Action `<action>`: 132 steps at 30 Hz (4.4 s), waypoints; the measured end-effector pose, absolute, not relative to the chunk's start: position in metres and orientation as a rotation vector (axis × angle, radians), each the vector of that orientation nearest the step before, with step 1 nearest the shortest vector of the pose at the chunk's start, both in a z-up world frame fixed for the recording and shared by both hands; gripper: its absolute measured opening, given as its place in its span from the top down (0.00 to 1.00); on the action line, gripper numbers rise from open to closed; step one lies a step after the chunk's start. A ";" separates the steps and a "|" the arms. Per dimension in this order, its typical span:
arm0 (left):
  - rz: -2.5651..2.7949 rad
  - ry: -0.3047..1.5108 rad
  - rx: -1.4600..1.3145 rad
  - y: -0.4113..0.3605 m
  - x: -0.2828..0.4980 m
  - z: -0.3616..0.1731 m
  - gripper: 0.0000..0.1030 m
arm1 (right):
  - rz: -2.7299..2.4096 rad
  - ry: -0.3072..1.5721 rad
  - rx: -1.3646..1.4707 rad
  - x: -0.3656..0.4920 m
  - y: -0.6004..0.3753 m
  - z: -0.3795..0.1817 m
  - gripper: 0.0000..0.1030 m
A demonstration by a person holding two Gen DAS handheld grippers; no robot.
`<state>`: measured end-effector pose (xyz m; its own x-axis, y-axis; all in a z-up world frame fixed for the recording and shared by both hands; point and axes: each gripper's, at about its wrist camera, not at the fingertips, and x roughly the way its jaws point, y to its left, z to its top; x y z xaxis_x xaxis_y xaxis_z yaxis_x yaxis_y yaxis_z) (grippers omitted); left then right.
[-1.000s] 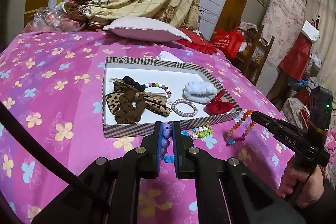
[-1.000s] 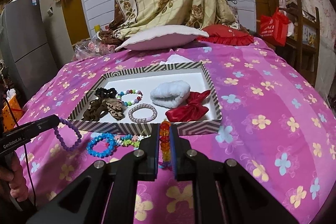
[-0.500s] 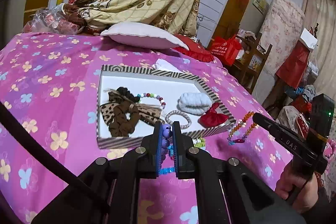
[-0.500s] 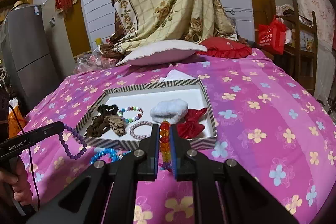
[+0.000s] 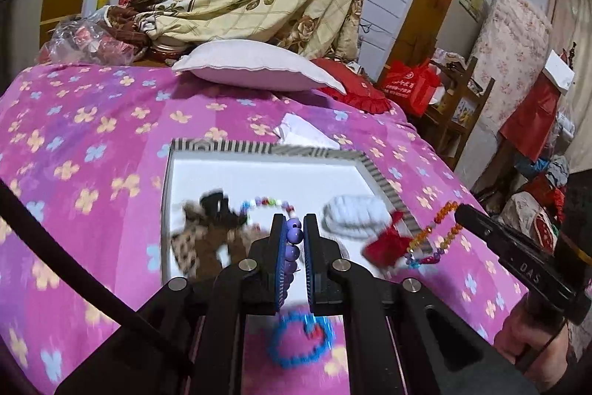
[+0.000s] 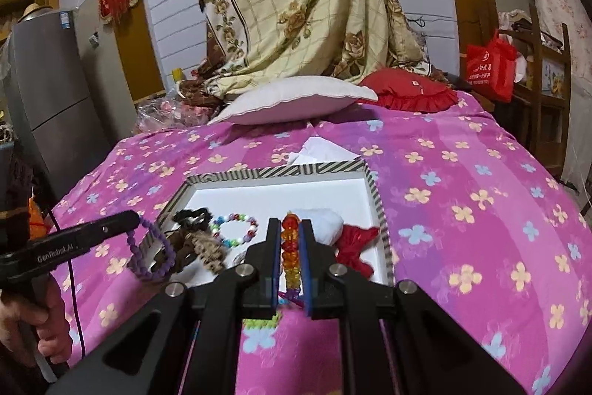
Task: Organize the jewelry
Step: 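Lift purple bracelet with left tool while right tool lifts orange crystal bracelet toward box, then open left tool to drop purple bracelet in box while right tool releases orange bracelet, then withdraw both tools from the box toward the remaining bracelets on the bedspread, then grasp blue bead bracelet with left tool while right tool grasps multicolour bead bracelet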
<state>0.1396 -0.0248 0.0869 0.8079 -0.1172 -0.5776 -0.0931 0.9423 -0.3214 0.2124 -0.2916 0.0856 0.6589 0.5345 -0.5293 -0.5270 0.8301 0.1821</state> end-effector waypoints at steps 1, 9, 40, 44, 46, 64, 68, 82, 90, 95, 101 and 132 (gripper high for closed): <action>-0.014 0.637 -0.348 -0.022 0.150 0.088 1.00 | 0.600 0.607 0.019 0.220 -0.289 0.087 0.91; 0.002 0.651 -0.354 -0.002 0.238 0.086 1.00 | 0.590 0.656 0.070 0.303 -0.261 0.085 0.91; 0.195 0.837 -0.522 0.066 0.271 0.021 0.85 | 0.562 0.839 0.080 0.366 -0.210 0.022 0.80; 0.186 0.817 -0.537 0.066 0.259 0.030 0.84 | 0.542 0.805 0.039 0.343 -0.221 0.033 0.80; 0.188 0.790 -0.543 0.062 0.247 0.037 0.84 | 0.544 0.789 0.029 0.329 -0.230 0.039 0.80; 0.008 0.793 -0.339 -0.053 0.073 0.034 0.79 | 0.570 0.888 -0.122 0.169 -0.326 0.006 0.45; 0.022 0.876 -0.319 -0.061 0.081 0.002 0.79 | 0.535 0.966 -0.138 0.180 -0.329 -0.014 0.45; 0.127 0.890 -0.172 -0.076 0.099 -0.010 1.00 | 0.567 0.922 -0.127 0.186 -0.311 -0.010 0.42; 0.149 0.794 -0.252 -0.052 0.078 0.018 1.00 | 0.652 0.910 -0.127 0.184 -0.284 -0.011 0.42; 0.189 0.852 -0.286 -0.041 0.083 0.007 1.00 | 0.749 0.893 -0.121 0.179 -0.264 -0.011 0.42; 0.207 0.917 -0.309 -0.039 0.087 -0.009 1.00 | 0.867 0.816 -0.187 0.168 -0.230 -0.010 0.43; 0.030 0.785 -0.354 -0.052 0.076 0.012 1.00 | 0.793 0.759 -0.164 0.146 -0.261 0.022 0.89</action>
